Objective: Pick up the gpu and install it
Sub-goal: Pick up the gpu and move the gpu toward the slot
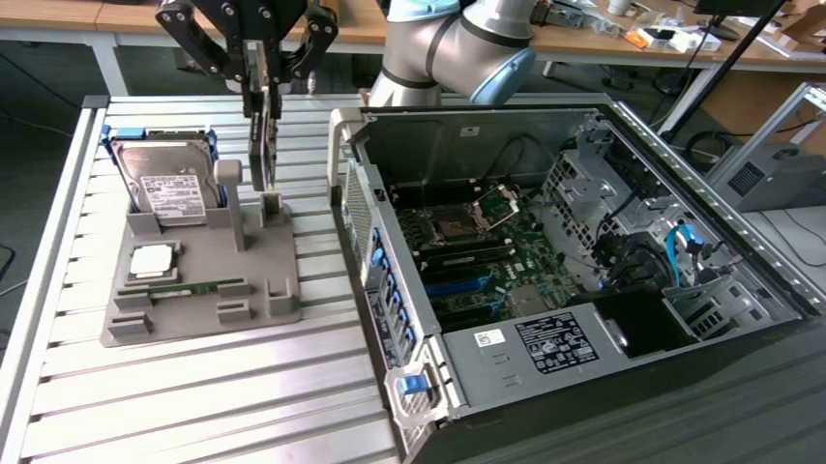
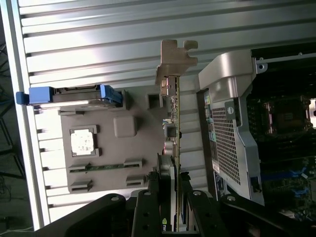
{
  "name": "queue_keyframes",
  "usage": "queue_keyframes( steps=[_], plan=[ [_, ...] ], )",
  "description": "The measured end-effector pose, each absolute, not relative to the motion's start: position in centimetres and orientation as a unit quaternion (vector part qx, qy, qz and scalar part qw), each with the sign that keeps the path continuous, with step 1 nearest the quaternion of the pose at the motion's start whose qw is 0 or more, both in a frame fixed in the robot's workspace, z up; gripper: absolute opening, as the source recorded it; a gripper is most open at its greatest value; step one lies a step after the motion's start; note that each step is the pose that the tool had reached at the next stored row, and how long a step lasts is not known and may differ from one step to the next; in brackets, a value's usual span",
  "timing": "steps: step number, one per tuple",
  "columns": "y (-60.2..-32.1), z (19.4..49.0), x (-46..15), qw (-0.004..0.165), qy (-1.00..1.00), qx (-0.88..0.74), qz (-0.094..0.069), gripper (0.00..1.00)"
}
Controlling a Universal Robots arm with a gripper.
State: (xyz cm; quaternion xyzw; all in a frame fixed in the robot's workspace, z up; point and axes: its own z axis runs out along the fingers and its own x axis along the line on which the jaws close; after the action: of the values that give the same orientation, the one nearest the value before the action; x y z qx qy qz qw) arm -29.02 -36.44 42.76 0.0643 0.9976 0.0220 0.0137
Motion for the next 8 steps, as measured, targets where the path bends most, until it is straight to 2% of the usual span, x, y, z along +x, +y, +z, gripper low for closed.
queue_keyframes(
  steps=[8],
  plan=[
    [-36.44, 43.29, -29.02, 0.014, 0.998, 0.064, 0.022, 0.27]
  ],
)
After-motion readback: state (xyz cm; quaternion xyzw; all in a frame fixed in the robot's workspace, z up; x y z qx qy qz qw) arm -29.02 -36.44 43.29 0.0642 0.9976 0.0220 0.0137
